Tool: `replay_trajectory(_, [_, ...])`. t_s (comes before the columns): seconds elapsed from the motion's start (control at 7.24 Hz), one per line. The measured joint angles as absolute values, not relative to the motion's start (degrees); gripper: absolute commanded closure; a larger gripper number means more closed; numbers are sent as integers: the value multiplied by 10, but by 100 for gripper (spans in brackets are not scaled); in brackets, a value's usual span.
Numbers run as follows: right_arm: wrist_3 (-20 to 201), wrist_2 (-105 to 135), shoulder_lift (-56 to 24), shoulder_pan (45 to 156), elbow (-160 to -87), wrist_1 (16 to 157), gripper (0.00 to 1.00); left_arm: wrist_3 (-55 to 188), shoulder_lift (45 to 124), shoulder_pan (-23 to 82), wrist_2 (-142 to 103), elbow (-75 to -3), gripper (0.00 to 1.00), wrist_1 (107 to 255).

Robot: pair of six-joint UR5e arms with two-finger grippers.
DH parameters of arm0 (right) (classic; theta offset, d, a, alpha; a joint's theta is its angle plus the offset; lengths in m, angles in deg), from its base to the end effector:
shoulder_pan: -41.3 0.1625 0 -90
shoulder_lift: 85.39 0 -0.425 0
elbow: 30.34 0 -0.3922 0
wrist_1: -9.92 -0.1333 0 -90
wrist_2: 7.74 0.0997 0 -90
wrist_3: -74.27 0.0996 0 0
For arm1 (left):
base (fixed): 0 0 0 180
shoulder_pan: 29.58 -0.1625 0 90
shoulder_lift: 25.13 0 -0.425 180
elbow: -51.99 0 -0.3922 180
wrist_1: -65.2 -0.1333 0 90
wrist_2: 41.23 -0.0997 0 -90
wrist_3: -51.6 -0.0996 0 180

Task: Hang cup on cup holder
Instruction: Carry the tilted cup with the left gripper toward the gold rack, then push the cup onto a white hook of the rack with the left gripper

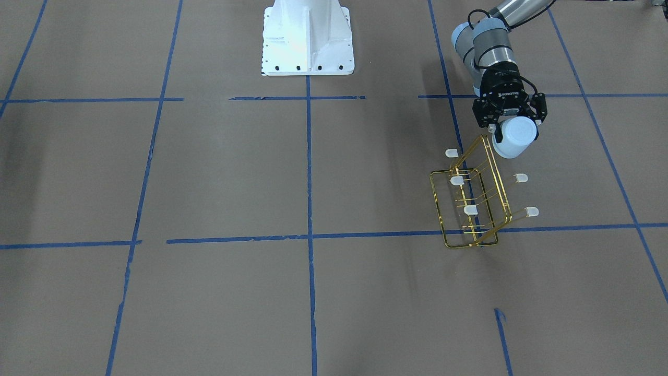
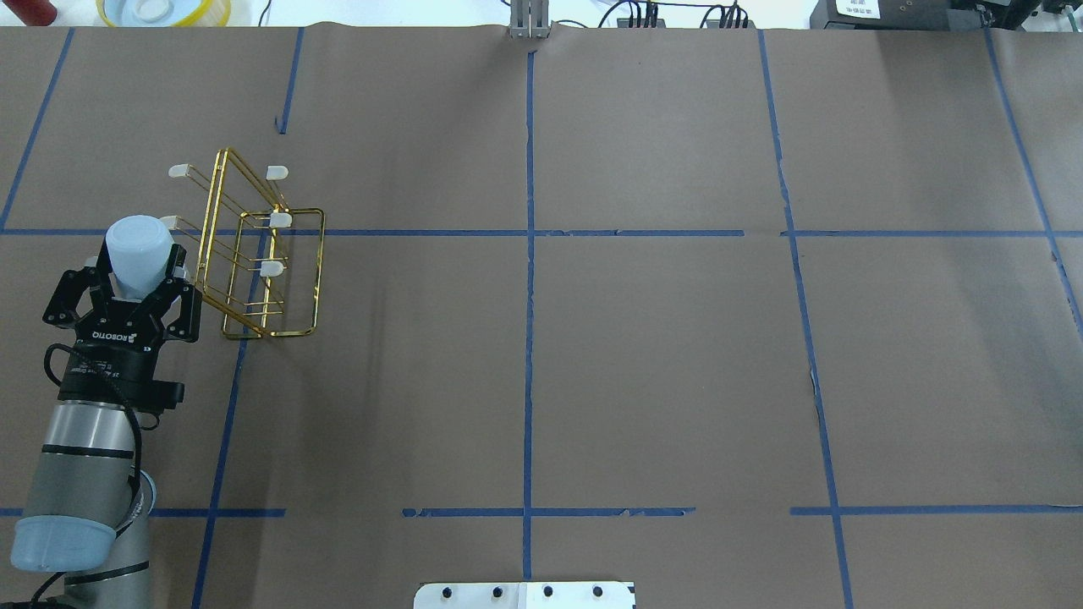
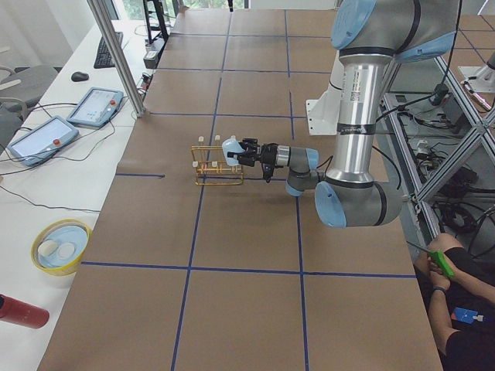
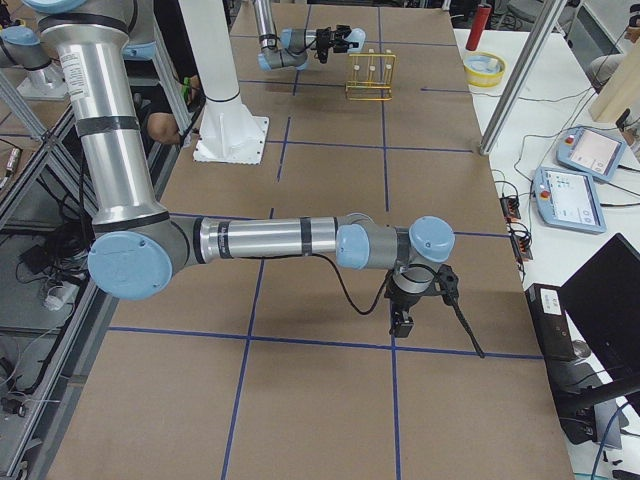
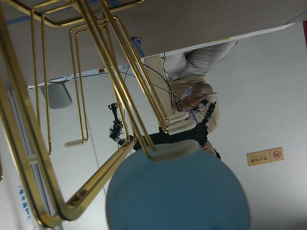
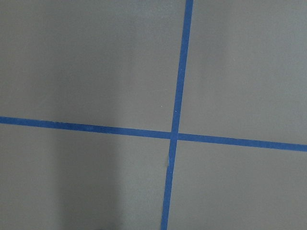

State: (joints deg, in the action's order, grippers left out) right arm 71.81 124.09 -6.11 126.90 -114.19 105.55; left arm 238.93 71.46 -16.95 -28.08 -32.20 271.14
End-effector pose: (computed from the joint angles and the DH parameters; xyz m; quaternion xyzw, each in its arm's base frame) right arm 0.0231 -0.5718 0.6249 -0.0147 -0.3568 -0.0526 0.9326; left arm 0.3559 -0.3158 0.4801 0.2084 -0.7126 0.6402 0.1975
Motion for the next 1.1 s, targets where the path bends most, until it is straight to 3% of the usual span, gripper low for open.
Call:
replay_trajectory(0.14, [718,1241,-61,1269,-1142,1055,0,2396,714,-170,-281,-319,100,2711])
replay_trajectory(0.28, [718,1241,-61,1269,-1142,1055,0,2402,714,-171,-281,-317,93,2711])
replay_trajectory(0.41, [718,1241,-61,1269,-1142,1055,0,2404,714,-171,-280,-316,54,2711])
replay_trajectory(0.55, [718,1241,-61,1269,-1142,1055,0,2405,713,-171,-279,-316,1,2711])
replay_trajectory(1.1, [718,1241,-61,1269,-1142,1055,0,2406,710,-171,-274,-321,0,2711])
